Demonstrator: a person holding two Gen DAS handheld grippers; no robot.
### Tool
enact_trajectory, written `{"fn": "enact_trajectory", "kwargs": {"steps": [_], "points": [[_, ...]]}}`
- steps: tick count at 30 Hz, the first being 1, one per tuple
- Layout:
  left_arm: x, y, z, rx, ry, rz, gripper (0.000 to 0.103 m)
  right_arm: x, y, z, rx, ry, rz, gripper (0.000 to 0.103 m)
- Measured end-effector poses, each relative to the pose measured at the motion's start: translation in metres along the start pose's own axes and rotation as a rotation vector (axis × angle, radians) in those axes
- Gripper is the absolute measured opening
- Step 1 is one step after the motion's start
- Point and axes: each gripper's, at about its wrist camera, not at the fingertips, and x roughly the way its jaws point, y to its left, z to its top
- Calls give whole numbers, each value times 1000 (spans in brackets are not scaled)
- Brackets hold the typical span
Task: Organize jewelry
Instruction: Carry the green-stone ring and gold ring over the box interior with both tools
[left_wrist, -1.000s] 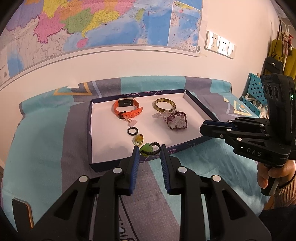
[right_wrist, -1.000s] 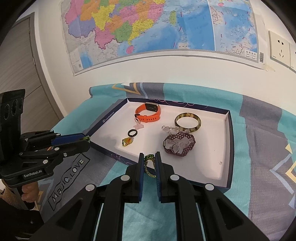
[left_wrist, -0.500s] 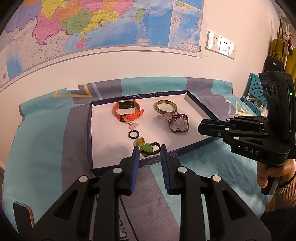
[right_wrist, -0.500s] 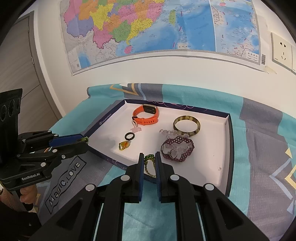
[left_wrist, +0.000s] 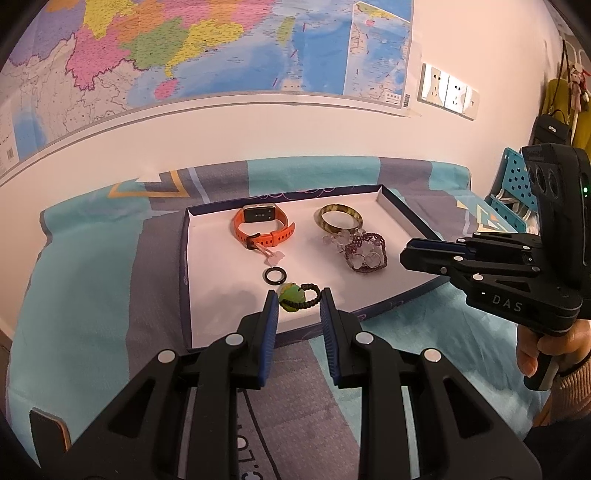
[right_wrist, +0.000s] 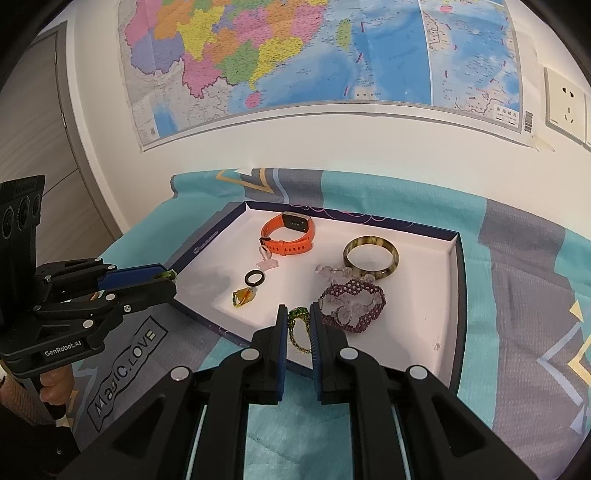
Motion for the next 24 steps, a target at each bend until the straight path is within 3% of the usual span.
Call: {"fn": "enact_trajectory", "kwargs": {"steps": [24], "points": [[18,7,9,-9,21,17,23,17,-6,9,0,18,-14,10]]}}
